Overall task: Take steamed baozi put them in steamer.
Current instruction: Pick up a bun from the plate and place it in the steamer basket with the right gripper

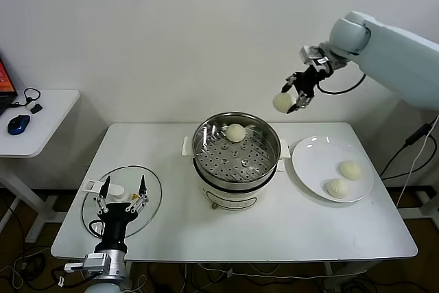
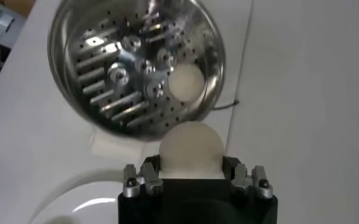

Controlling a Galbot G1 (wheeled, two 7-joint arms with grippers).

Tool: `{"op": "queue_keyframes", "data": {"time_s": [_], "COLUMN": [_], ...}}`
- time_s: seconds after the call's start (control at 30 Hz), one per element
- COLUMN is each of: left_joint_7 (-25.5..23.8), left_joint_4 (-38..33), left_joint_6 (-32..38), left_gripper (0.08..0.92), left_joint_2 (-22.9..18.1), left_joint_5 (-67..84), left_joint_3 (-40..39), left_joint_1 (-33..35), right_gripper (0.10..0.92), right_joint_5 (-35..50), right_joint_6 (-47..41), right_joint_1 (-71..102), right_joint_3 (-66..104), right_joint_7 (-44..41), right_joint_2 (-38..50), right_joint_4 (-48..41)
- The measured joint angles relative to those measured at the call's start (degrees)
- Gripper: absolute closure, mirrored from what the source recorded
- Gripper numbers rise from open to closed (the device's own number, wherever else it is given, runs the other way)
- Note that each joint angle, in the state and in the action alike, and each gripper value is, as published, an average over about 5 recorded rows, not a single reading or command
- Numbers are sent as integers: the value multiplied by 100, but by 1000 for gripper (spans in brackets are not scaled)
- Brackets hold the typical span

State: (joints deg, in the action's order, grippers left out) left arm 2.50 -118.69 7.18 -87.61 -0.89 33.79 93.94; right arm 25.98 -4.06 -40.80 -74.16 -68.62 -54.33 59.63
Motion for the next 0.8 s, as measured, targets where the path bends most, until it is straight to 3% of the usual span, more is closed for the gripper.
{"op": "queue_keyframes", "data": {"time_s": [0.8], "left_joint_7": [79], "left_joint_4": [-105], "left_joint_6": [-47], "left_gripper": [177], "left_joint_2": [-54], "left_joint_5": [-91], "left_joint_3": [-44], "left_joint_1": [-74], "right_gripper": [364], "right_joint_5": [367], "right_joint_6": [-828], "right_joint_1": [765], "right_joint_3": [-256], "right_joint_7": [406], "right_joint_2": [-1598], "right_joint_4": [-97]}}
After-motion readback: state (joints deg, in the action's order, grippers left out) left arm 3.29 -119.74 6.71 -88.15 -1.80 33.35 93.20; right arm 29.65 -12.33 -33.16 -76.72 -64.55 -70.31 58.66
